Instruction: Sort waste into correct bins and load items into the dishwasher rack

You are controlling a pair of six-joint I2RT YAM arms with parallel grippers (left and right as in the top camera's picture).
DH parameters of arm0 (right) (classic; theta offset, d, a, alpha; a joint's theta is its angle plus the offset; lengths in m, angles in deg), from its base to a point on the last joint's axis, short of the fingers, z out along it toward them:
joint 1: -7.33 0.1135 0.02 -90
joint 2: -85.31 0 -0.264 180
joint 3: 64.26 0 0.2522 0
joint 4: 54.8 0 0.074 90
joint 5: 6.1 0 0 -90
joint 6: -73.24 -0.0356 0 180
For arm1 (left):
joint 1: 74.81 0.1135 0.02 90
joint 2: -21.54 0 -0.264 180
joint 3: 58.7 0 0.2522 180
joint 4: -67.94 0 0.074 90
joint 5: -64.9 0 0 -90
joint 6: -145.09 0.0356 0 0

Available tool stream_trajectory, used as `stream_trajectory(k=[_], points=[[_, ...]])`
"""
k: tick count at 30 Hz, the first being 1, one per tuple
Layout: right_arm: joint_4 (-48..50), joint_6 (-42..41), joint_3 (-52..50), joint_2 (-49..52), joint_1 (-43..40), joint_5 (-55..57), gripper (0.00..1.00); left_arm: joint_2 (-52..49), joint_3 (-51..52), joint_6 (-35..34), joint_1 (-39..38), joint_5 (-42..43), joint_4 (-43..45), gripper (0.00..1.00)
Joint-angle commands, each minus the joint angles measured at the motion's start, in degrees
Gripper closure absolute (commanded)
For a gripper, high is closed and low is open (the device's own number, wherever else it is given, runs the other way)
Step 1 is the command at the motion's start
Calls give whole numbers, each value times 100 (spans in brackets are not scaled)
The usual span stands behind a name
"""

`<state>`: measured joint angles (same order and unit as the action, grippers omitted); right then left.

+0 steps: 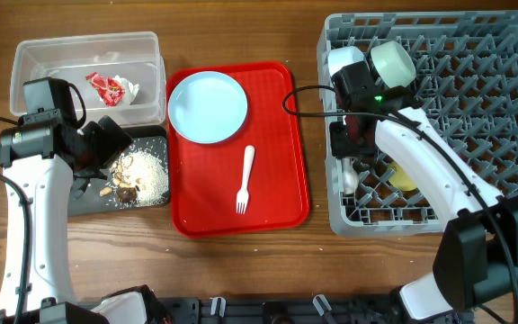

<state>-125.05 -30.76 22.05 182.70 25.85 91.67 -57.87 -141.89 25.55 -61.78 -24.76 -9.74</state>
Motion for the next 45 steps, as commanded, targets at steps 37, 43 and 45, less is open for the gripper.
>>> stream_trajectory(k=[37, 43, 45], points=[[-197, -3185, 1113, 1340, 2841, -487, 92, 76, -11, -94, 20, 28, -20, 0], [-850, -1528, 1110, -802, 1185, -22, 96, 76, -13, -94, 20, 28, 0, 0], [-1294, -1021, 1091, -837, 455, -9, 96, 76, -11, -94, 20, 28, 0, 0]])
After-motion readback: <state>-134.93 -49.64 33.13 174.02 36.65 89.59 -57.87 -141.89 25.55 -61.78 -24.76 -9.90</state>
